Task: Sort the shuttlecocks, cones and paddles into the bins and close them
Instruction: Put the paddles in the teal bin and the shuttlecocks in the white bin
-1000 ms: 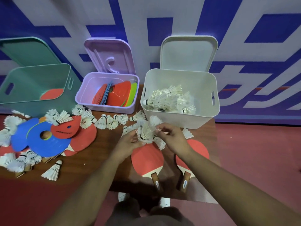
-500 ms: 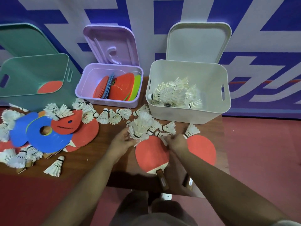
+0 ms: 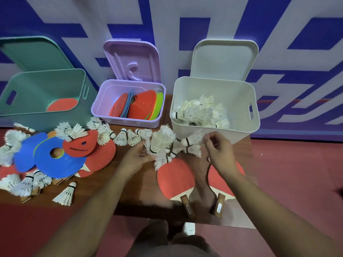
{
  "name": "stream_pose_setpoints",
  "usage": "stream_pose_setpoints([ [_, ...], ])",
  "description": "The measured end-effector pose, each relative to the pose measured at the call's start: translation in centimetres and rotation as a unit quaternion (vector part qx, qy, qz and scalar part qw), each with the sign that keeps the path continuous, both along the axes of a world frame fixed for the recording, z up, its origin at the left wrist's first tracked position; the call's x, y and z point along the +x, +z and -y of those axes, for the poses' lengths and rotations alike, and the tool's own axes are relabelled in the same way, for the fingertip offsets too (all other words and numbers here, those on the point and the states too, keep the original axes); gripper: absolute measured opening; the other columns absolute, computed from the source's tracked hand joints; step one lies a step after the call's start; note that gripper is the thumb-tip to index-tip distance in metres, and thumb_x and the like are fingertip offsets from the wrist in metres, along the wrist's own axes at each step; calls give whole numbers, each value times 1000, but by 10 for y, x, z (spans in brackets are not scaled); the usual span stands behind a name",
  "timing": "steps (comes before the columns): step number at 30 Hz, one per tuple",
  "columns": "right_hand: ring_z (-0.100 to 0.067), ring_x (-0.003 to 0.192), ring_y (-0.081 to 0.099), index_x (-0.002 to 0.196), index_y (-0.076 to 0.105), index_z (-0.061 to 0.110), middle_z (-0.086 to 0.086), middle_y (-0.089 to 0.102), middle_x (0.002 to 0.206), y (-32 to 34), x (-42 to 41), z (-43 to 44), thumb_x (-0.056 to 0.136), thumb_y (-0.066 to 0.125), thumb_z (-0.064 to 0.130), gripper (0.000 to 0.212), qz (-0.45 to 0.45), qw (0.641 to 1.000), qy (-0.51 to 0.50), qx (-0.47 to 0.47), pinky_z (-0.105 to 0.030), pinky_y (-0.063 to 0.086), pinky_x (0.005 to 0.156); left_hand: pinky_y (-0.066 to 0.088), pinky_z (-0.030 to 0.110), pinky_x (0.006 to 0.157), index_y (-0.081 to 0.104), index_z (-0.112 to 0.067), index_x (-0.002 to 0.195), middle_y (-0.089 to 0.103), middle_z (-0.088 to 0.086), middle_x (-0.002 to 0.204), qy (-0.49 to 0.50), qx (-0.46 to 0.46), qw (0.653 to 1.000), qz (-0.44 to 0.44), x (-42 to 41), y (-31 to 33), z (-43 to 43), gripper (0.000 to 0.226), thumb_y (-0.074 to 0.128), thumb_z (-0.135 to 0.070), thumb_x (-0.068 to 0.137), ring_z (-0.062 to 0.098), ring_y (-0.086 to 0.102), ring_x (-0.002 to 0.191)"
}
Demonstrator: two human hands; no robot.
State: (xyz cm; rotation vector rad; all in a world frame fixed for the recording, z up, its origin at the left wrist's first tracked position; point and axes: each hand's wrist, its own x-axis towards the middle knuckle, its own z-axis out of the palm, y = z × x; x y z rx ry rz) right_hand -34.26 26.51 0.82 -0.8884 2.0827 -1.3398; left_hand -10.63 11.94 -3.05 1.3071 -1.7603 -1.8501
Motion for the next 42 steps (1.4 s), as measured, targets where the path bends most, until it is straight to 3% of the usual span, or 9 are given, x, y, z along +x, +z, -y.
stream_pose_setpoints([
  [10,-3,76,58,86,61,17,4,64,82,77,-20,39,95,55,15,11,-65,992,90,-59,-14,43,67,47,13,88,59,-32,115,66,-15,109,-86,-123,988,-16,-66,76,38,55,75,3,77,-2,60,104],
  [16,-10,76,61,96,60,16,-3,62,76,72,-68,38,93,55,4,13,49,996,-10,-74,-38,55,77,46,19,92,61,-21,124,66,-8,116,-188,-230,955,8,-129,93,66,52,80,-11,76,-3,60,106],
  [21,-23,83,64,106,62,26,-3,63,80,52,-119,47,84,62,25,22,39,998,-43,21,-52,54,86,43,29,103,57,-20,126,63,-2,122,-225,-300,925,55,-197,84,89,52,77,-16,78,11,57,116],
  [23,-15,82,63,113,59,28,4,62,90,46,-131,56,75,71,45,44,23,997,-41,68,-42,54,85,41,21,96,56,-17,126,62,0,123,-236,-324,914,64,-221,77,93,50,75,-14,80,14,56,118],
  [27,-14,90,58,130,49,17,1,58,113,23,-148,80,82,75,36,58,-20,991,-25,133,-18,44,72,40,23,90,41,-30,138,56,5,128,-242,-334,906,97,-251,46,105,64,68,-13,83,18,53,119],
  [30,-21,101,58,132,46,10,-3,57,118,-1,-153,97,84,71,35,60,-41,986,-3,163,-31,46,87,41,34,103,33,-43,141,49,4,137,-266,-330,899,116,-261,21,111,63,60,-23,88,19,48,126],
  [35,-33,116,52,137,34,3,-19,50,130,-36,-158,114,90,60,40,65,-116,951,69,277,-39,43,95,11,39,121,19,-46,150,17,2,161,-356,-354,834,230,-265,-11,116,60,39,-59,95,20,13,149],
  [39,-36,134,40,153,8,4,-22,32,150,-32,-156,114,99,45,36,73,-132,944,56,297,-42,34,109,15,43,120,8,-48,149,17,0,162,-353,-343,844,212,-266,-6,119,67,39,-65,92,16,16,148],
  [42,-32,138,36,153,19,7,-16,32,152,-7,-140,100,98,48,39,70,-151,961,33,230,-39,30,112,27,36,115,24,-37,149,33,0,153,-282,-323,888,167,-253,20,115,65,50,-54,93,18,32,140],
])
